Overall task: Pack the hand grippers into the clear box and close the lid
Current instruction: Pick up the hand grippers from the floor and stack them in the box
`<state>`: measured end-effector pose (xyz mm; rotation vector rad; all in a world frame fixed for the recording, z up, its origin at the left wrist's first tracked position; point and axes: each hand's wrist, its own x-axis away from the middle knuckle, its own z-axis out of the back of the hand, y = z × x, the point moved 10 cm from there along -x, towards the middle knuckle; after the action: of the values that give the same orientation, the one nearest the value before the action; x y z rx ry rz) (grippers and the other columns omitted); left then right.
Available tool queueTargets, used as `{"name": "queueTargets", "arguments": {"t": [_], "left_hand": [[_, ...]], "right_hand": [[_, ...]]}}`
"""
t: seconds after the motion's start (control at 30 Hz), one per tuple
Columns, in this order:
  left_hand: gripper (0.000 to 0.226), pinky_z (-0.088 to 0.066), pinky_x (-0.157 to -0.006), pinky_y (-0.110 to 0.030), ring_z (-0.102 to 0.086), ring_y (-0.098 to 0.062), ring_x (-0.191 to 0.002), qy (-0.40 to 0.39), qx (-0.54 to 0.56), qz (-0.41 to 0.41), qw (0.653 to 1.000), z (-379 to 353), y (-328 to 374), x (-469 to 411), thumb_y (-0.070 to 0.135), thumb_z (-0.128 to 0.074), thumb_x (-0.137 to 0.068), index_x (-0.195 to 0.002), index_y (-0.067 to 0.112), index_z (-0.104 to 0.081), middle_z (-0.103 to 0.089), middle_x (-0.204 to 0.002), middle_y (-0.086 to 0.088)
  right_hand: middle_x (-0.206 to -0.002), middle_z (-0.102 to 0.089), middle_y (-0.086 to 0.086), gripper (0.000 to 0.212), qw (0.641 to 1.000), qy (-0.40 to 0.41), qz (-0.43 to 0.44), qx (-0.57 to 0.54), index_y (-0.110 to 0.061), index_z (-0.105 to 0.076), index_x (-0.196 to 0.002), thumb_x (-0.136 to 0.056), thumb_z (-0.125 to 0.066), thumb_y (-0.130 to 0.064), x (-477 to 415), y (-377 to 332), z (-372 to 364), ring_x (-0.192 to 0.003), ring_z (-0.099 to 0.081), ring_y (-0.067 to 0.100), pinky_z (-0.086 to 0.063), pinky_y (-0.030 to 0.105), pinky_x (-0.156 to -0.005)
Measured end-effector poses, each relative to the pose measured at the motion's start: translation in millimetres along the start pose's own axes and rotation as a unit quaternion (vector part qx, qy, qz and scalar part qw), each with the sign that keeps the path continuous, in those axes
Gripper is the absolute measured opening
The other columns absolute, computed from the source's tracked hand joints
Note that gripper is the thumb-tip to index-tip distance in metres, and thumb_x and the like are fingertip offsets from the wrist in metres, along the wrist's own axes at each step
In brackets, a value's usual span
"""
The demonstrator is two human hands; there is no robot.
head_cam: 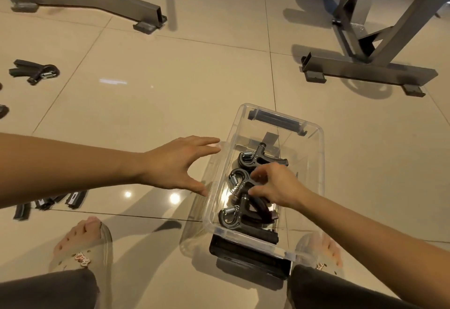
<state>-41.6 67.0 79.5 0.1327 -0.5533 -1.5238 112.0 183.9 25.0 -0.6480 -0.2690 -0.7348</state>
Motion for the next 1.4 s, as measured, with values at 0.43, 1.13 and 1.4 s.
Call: {"name": "queueTargets", "arguments": {"t": [0.43,1.13,1.4], "left_hand": [[0.055,-0.048,-0.100,-0.038,-0.055,-0.012,-0.119,0.142,0.074,0.294,0.942,86.3,-148.8,165.2,0.050,-0.078,-0.081,-0.127,0.025,-0.062,-0.059,-0.130,0.008],[0.087,-0.047,-0.094,-0.030,-0.055,-0.019,-0.122,0.008,0.135,0.429,0.893,-36.4,-398.4,327.0,0.047,-0.083,-0.073,-0.148,0.027,-0.043,-0.052,-0.142,0.001],[0.106,-0.044,-0.099,-0.030,-0.052,-0.024,-0.126,-0.079,0.205,0.405,0.888,-78.8,-431.5,305.2,0.034,-0.088,-0.073,-0.158,0.026,-0.024,-0.047,-0.147,-0.005]], "right_hand": [[-0.101,-0.073,-0.002,0.037,0.972,0.007,0.236,-0.005,-0.015,-0.073,-0.112,-0.081,-0.082,-0.034,-18.8,-255.0,53.1,-0.091,-0.068,0.011,-0.058,0.036,-0.083],[-0.112,-0.061,0.007,0.062,0.972,-0.160,0.104,0.137,-0.011,-0.046,-0.126,-0.082,-0.078,-0.042,-165.6,-388.8,-227.8,-0.096,-0.057,0.025,-0.044,0.033,-0.072],[-0.118,-0.048,0.010,0.079,0.981,-0.019,0.018,0.192,-0.012,-0.038,-0.127,-0.079,-0.067,-0.067,-192.3,-386.7,-266.6,-0.077,-0.055,0.026,-0.036,0.031,-0.052]]}}
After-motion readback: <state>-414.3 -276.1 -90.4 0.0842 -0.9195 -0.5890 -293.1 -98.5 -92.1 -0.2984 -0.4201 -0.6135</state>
